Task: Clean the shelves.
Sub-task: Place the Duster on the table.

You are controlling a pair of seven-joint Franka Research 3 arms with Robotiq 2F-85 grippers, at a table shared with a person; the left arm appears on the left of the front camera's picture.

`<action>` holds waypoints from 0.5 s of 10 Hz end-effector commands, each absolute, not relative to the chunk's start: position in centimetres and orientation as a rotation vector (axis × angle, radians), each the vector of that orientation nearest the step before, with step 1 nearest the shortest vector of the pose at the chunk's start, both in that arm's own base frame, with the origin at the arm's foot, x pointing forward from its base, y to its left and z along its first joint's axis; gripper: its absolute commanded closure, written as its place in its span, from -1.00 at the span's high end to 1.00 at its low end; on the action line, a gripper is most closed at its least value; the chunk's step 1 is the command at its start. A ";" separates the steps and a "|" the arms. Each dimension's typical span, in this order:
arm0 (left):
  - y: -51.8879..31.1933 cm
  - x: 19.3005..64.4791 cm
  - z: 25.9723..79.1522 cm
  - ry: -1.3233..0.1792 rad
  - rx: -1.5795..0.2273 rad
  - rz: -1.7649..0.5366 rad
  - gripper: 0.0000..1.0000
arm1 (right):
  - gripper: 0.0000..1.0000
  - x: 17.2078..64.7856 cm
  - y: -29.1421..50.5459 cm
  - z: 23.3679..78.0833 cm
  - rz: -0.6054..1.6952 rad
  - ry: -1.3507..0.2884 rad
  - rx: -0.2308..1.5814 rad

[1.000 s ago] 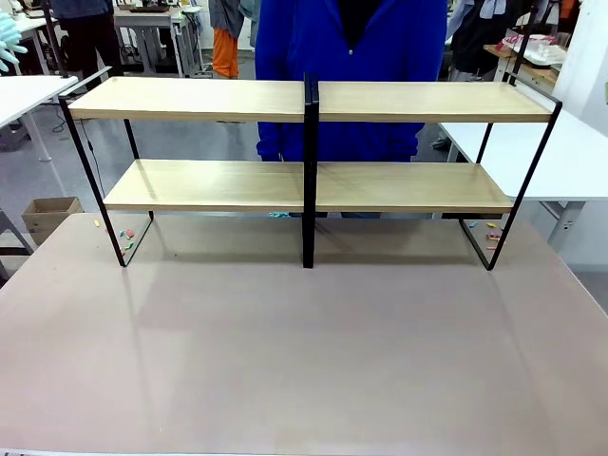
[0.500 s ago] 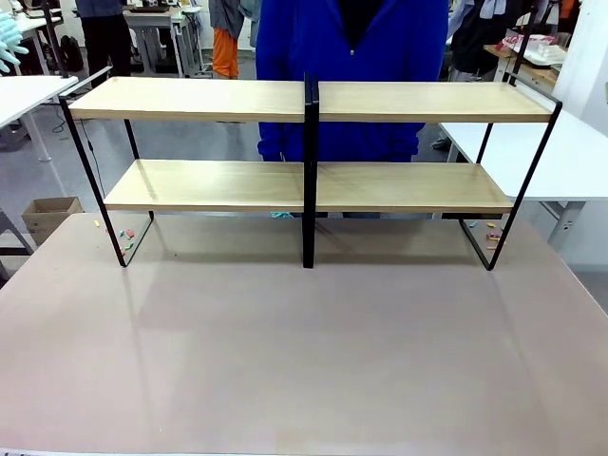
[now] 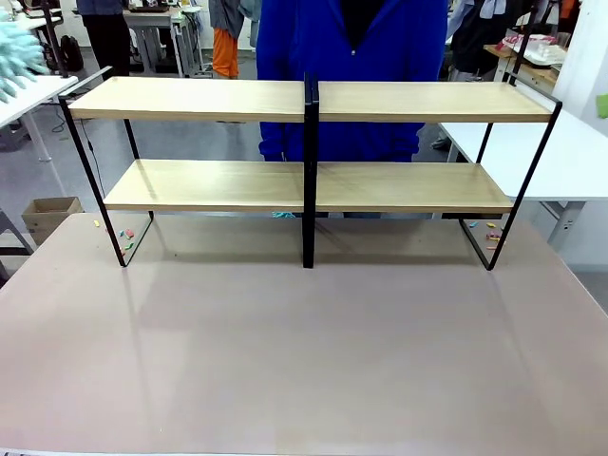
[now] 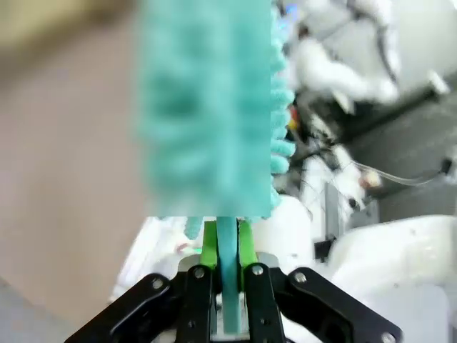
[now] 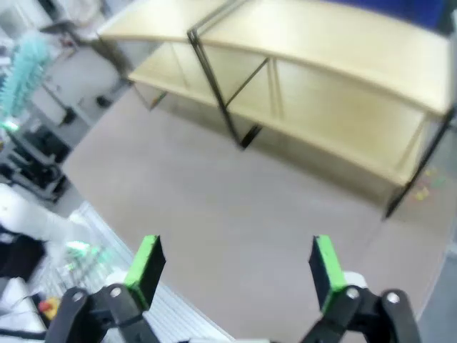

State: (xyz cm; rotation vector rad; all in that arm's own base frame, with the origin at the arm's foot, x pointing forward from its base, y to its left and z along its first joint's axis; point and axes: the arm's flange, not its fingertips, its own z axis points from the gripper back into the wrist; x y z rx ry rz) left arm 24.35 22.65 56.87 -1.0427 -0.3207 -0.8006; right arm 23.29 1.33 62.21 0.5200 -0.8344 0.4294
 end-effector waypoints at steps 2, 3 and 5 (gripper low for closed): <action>13.5 29.8 50.0 0.293 -1.017 -1.059 -0.74 | 1.00 27.9 4.1 50.0 0.160 -0.362 0.777; 10.2 31.0 47.5 0.403 -1.000 -1.076 -0.74 | 1.00 28.7 3.6 46.4 0.051 -0.298 0.869; 3.6 32.8 42.6 0.581 -0.966 -1.103 -0.74 | 1.00 29.4 0.9 41.9 -0.105 -0.198 1.068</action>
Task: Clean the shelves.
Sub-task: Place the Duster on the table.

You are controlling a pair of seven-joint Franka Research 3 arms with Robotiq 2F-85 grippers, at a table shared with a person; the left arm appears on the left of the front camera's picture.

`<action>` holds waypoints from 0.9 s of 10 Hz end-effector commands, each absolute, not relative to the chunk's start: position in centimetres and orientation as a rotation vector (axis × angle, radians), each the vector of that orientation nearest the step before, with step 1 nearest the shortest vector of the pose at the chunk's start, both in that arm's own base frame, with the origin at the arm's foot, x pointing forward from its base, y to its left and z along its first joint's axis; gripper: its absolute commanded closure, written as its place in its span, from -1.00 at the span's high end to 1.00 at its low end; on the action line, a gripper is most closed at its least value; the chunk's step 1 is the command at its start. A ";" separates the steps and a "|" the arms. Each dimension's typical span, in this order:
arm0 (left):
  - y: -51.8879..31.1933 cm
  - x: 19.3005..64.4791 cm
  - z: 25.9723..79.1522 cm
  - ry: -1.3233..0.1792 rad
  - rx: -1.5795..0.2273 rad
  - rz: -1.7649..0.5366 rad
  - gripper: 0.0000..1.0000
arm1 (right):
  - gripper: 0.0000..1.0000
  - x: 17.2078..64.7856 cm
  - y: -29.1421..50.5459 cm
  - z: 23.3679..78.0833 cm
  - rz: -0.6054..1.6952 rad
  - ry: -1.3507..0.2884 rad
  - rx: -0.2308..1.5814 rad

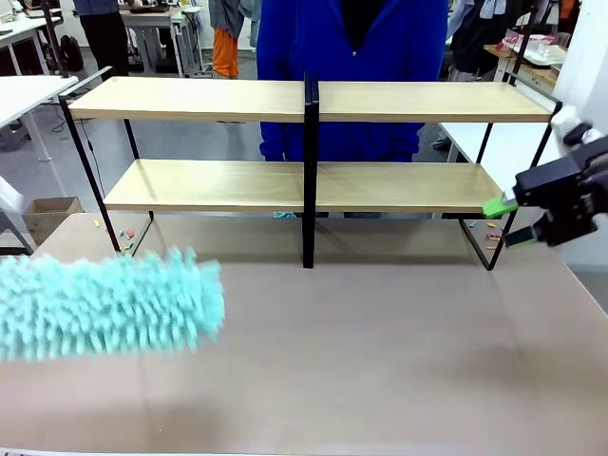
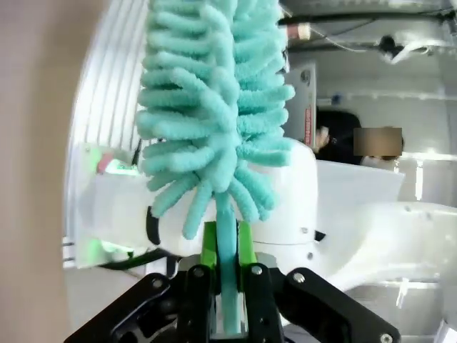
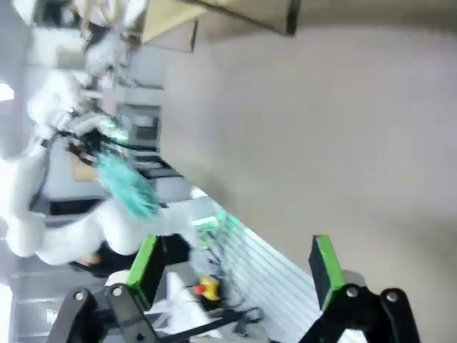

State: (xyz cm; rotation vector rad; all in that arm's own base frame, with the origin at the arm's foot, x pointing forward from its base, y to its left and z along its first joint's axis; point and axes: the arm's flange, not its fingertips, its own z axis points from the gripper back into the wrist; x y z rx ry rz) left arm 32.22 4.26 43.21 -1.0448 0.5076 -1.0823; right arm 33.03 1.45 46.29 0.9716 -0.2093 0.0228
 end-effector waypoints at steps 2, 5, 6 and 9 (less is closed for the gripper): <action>-1.5 34.5 38.6 0.509 -0.886 -1.045 -0.74 | 1.00 29.6 -2.4 41.0 -0.137 -0.195 1.063; -4.7 36.2 37.7 0.326 -0.803 -0.967 -0.74 | 1.00 33.6 -0.3 43.9 -0.069 -0.148 1.031; -5.3 36.3 37.7 0.315 -0.798 -0.966 -0.74 | 1.00 33.6 -0.3 43.9 -0.069 -0.148 1.031; -5.2 37.3 38.0 0.237 -0.736 -0.934 0.37 | 1.00 33.6 -0.3 43.9 -0.069 -0.148 1.031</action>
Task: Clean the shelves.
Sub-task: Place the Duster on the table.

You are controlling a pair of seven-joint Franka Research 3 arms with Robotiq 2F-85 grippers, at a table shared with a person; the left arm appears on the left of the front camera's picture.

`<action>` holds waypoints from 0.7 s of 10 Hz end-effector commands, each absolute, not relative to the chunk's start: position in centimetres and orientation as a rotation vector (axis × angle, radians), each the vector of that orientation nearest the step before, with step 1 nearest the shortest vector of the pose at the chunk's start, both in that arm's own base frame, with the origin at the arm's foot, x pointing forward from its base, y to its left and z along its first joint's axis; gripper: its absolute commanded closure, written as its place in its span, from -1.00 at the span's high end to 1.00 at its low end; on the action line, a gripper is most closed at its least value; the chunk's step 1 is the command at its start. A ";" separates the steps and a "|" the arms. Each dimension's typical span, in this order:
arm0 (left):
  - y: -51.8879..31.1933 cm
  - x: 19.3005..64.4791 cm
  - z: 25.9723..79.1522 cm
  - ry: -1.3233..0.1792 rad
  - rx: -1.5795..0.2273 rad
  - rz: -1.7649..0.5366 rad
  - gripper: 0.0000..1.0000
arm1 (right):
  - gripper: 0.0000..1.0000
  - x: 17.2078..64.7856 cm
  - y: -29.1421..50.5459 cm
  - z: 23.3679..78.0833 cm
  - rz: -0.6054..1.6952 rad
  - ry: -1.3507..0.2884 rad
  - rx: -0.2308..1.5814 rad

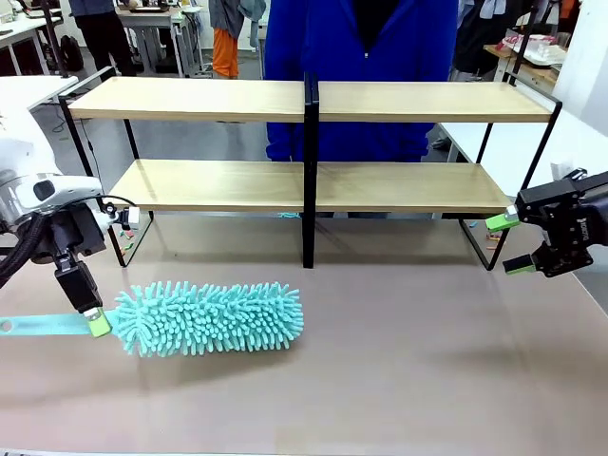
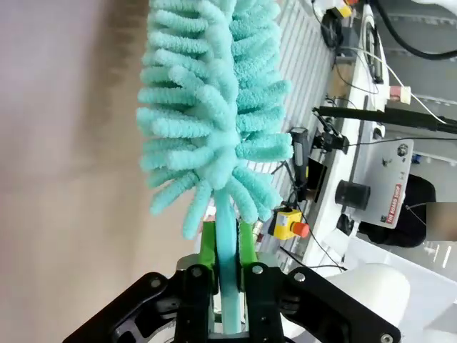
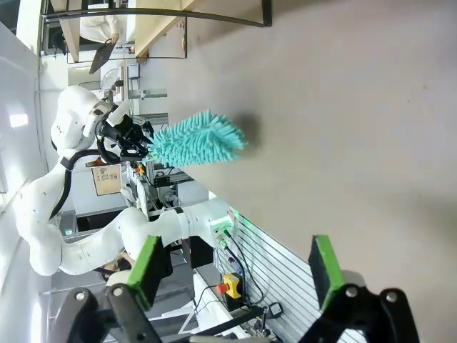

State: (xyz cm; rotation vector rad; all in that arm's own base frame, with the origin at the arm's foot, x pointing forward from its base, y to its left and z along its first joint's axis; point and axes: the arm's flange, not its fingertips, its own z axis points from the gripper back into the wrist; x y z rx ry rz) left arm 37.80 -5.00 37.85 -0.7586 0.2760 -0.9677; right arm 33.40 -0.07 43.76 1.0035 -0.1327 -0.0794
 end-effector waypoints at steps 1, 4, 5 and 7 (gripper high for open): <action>-4.7 37.5 38.5 0.187 -0.697 -0.943 0.40 | 1.00 33.6 -0.3 43.9 -0.069 -0.148 1.031; -1.1 36.9 42.5 -0.205 -0.531 -0.852 1.00 | 1.00 33.6 -0.3 43.9 -0.069 -0.148 1.031; 1.5 36.7 45.0 -0.459 -0.497 -0.728 0.93 | 1.00 33.6 -0.3 43.9 -0.069 -0.148 1.031; 4.8 35.7 48.1 -0.528 -0.821 -0.557 1.00 | 1.00 33.6 -0.3 43.9 -0.069 -0.148 1.031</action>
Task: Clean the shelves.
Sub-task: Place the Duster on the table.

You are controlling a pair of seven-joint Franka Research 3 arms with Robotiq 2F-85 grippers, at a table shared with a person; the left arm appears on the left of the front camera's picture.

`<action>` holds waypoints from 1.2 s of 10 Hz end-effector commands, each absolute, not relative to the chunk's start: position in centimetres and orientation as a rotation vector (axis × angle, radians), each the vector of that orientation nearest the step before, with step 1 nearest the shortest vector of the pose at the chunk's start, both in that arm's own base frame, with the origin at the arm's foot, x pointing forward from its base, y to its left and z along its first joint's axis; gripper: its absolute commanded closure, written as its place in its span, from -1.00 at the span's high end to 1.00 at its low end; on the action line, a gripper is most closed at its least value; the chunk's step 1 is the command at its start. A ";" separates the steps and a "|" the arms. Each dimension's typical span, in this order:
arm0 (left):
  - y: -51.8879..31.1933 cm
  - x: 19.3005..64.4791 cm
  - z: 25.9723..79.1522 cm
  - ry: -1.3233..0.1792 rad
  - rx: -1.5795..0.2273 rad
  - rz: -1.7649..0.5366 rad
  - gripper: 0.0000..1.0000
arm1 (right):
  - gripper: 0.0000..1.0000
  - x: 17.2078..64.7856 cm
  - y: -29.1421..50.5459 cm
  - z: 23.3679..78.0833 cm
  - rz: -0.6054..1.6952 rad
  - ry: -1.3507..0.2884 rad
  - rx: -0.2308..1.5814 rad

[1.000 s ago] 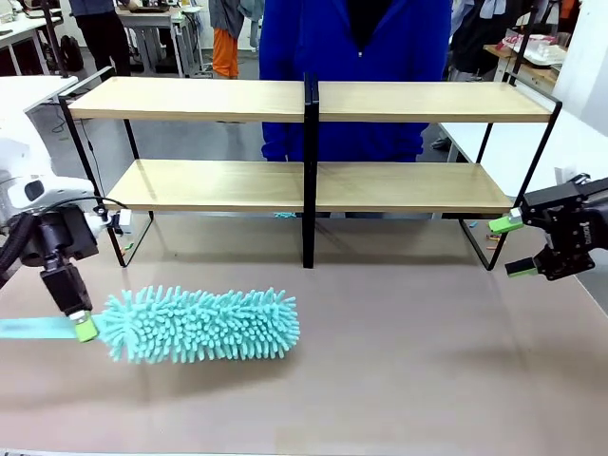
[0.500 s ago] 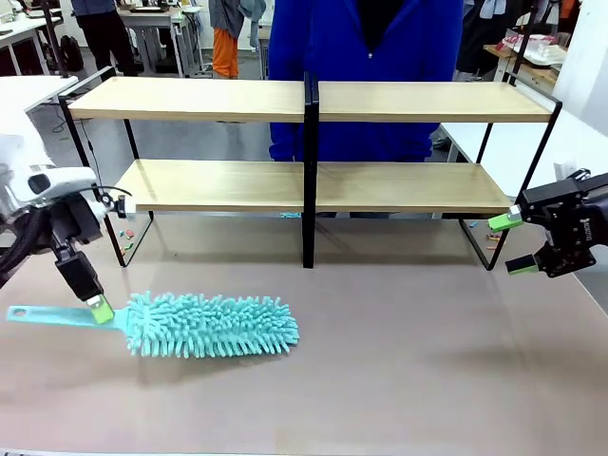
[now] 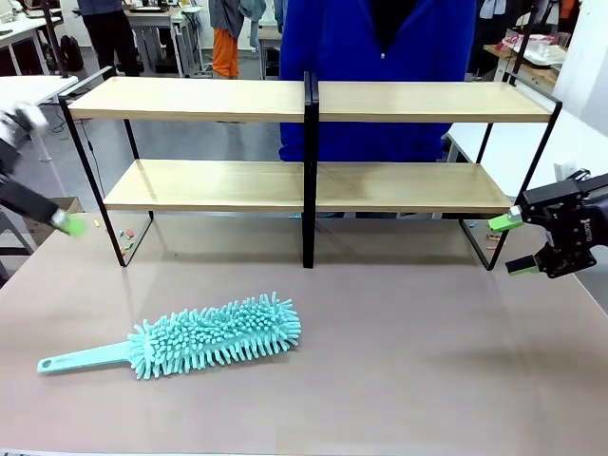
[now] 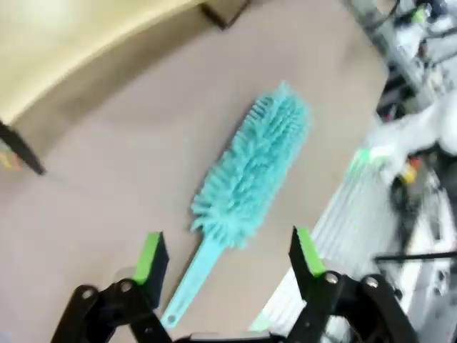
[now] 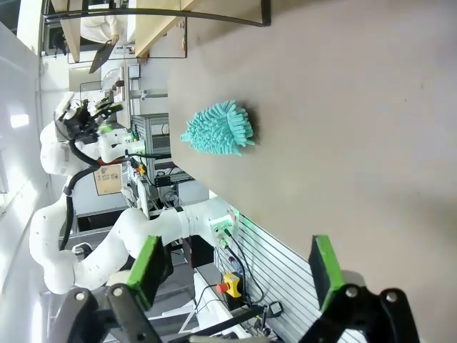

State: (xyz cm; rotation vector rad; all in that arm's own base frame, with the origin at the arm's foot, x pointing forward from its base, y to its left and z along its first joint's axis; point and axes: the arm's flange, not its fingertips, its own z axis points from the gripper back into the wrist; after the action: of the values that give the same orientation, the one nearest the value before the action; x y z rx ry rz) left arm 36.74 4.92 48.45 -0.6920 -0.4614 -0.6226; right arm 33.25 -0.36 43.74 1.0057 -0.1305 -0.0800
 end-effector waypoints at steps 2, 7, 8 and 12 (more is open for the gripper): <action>5.4 34.8 47.7 -0.562 -1.232 -0.374 1.00 | 1.00 32.8 -0.5 44.8 -0.042 -0.120 1.172; 6.0 34.5 48.6 -0.534 -1.157 -0.432 1.00 | 1.00 31.9 -0.6 46.0 -0.035 -0.120 1.252; 6.0 34.5 48.6 -0.534 -1.157 -0.432 1.00 | 1.00 31.9 -0.6 46.0 -0.035 -0.120 1.252; 6.0 34.5 48.6 -0.534 -1.157 -0.432 1.00 | 1.00 31.9 -0.6 46.0 -0.035 -0.120 1.252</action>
State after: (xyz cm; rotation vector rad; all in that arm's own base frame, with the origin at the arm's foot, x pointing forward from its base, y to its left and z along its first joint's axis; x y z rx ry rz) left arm 34.64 6.08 48.89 -1.1676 -0.5260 -0.4206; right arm 31.75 -0.40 45.88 1.2598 -0.0986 -0.0443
